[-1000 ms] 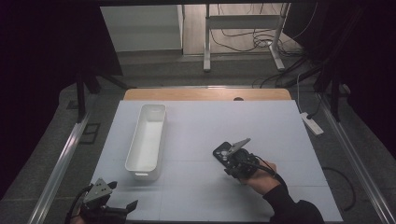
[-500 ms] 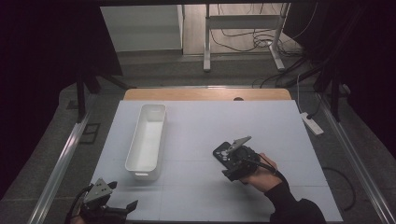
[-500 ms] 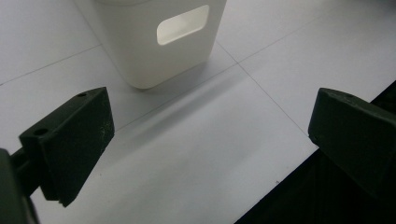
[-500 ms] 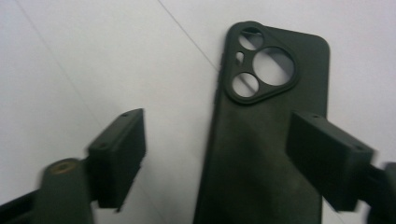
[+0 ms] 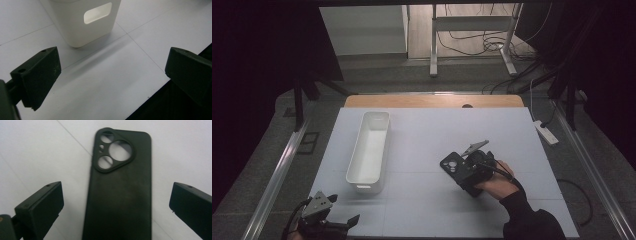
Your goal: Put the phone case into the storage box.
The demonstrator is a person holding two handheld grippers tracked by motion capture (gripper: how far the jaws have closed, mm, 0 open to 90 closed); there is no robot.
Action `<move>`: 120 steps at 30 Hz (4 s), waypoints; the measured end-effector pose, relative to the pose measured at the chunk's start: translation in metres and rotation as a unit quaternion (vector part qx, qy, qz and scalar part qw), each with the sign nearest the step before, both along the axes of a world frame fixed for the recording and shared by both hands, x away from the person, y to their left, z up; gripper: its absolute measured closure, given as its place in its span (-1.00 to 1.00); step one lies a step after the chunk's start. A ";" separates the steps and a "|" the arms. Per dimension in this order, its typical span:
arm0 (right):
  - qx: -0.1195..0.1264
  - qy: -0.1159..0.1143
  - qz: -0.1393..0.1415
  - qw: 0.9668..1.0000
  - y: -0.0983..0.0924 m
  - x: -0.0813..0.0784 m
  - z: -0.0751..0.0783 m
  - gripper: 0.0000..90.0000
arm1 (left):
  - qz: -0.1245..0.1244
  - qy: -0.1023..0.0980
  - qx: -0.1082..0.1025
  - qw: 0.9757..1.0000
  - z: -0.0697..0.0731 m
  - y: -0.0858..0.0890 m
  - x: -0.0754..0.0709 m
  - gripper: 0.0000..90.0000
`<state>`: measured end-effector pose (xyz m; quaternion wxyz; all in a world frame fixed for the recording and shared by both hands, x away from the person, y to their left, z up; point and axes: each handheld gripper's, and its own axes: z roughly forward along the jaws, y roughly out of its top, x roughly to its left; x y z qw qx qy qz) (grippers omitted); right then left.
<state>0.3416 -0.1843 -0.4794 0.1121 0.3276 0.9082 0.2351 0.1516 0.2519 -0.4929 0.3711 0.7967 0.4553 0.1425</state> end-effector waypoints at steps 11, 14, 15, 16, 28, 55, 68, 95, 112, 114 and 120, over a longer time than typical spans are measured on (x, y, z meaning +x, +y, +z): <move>0.013 0.013 -0.015 1.000 -0.009 0.007 -0.002 -1.00 | 0.000 0.001 -0.001 1.000 0.000 0.000 0.000 -0.98; 0.011 0.015 -0.013 1.000 -0.008 0.006 -0.006 -1.00 | 0.000 0.000 -0.001 1.000 0.000 0.000 0.000 -0.98; 0.011 0.016 -0.011 1.000 -0.009 0.006 -0.007 -1.00 | 0.000 0.000 0.000 1.000 0.000 0.000 0.000 -0.98; 0.010 0.016 -0.013 1.000 -0.008 0.006 -0.008 -1.00 | -0.001 0.000 0.000 1.000 0.000 0.000 0.000 -0.98; -0.013 0.024 -0.003 1.000 -0.005 0.006 -0.030 -1.00 | -0.001 -0.001 0.000 1.000 0.000 0.000 0.000 -0.98; -0.049 0.052 -0.025 0.997 0.000 0.007 -0.029 -0.67 | -0.007 0.005 -0.012 1.000 0.001 0.002 0.001 -0.99; -0.025 0.035 0.000 0.999 -0.004 0.001 -0.024 -0.65 | -0.008 -0.002 -0.016 1.000 0.005 -0.002 0.001 -1.00; 0.069 0.007 0.059 0.996 -0.029 -0.036 0.008 -0.65 | -0.047 -0.030 -0.026 0.998 0.026 -0.024 0.018 -1.00; 0.106 0.007 0.078 0.991 -0.040 -0.052 0.015 -0.65 | -0.105 -0.049 -0.040 0.992 0.038 -0.039 0.043 -1.00; 0.108 0.008 0.078 0.991 -0.041 -0.054 0.016 -0.65 | -0.113 -0.050 -0.037 0.992 0.039 -0.041 0.047 -1.00; 0.115 0.006 0.083 0.990 -0.043 -0.059 0.018 -0.66 | -0.136 -0.048 -0.030 0.989 0.041 -0.051 0.059 -1.00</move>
